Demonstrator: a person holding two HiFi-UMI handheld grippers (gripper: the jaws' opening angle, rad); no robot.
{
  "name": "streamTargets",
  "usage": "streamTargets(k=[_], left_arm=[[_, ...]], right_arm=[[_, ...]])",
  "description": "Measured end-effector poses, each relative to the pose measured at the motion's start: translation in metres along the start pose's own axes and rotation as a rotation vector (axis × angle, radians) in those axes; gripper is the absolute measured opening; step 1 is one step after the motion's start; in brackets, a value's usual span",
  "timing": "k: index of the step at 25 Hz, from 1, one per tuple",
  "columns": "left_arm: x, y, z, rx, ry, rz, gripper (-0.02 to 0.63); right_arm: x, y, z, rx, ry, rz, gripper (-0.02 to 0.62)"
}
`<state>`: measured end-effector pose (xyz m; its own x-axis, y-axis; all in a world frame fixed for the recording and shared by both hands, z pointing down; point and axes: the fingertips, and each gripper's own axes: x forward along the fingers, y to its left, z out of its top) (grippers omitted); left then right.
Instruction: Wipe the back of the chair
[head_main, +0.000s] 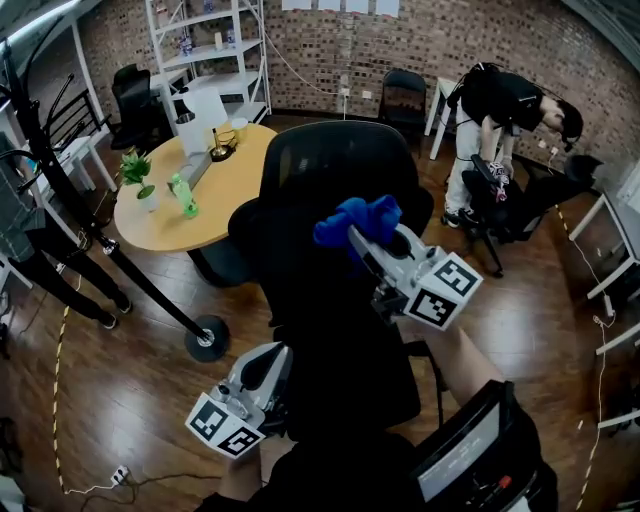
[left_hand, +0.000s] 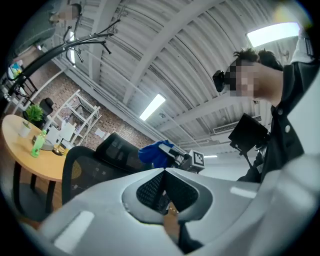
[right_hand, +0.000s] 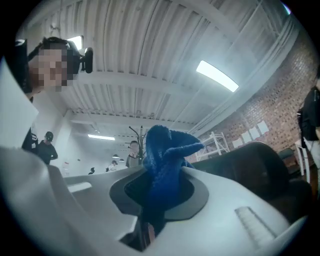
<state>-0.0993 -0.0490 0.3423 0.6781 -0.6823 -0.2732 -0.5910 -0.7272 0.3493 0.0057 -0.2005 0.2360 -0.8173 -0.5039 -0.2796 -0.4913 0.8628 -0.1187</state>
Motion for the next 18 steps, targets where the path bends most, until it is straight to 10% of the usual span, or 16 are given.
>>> streamTargets(k=[9, 18], left_arm=[[-0.03, 0.028, 0.018, 0.056, -0.075, 0.207, 0.003], [-0.047, 0.058, 0.032, 0.081, -0.104, 0.282, 0.003]], right_arm=[[0.17, -0.04, 0.032, 0.154, -0.024, 0.223, 0.052], [0.193, -0.148, -0.02, 0.403, 0.098, -0.063, 0.052]])
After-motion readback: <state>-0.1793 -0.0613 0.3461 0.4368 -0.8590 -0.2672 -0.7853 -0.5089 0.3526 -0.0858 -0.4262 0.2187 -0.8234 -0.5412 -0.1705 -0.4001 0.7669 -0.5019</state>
